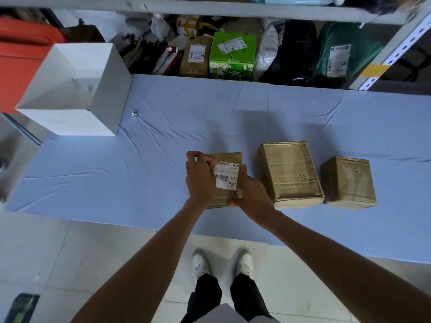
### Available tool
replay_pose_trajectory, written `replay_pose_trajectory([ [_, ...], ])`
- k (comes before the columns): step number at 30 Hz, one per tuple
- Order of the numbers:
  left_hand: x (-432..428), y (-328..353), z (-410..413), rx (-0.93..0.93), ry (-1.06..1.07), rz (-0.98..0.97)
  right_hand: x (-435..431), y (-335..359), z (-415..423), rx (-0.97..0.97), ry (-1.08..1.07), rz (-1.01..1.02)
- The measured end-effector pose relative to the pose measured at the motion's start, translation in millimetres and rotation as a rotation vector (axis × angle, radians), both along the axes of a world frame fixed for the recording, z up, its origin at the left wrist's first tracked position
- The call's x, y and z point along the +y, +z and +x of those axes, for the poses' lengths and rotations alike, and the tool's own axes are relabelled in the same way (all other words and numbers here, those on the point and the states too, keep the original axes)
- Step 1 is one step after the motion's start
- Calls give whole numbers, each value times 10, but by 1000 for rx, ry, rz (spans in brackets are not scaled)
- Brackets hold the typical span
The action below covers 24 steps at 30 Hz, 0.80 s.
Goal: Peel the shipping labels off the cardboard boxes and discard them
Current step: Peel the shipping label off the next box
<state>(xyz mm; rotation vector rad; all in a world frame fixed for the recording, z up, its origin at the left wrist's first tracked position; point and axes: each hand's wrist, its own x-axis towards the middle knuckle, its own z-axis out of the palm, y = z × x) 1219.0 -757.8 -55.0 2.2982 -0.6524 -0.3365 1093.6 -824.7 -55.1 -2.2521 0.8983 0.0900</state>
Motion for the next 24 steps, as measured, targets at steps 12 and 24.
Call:
replay_pose_trajectory([
  [12,217,-70,60,81,-66,-257,23,-50,-27,-35,5,-20],
  [24,143,-22,57,98,50,-221,9,-83,-29,-6,32,-38],
])
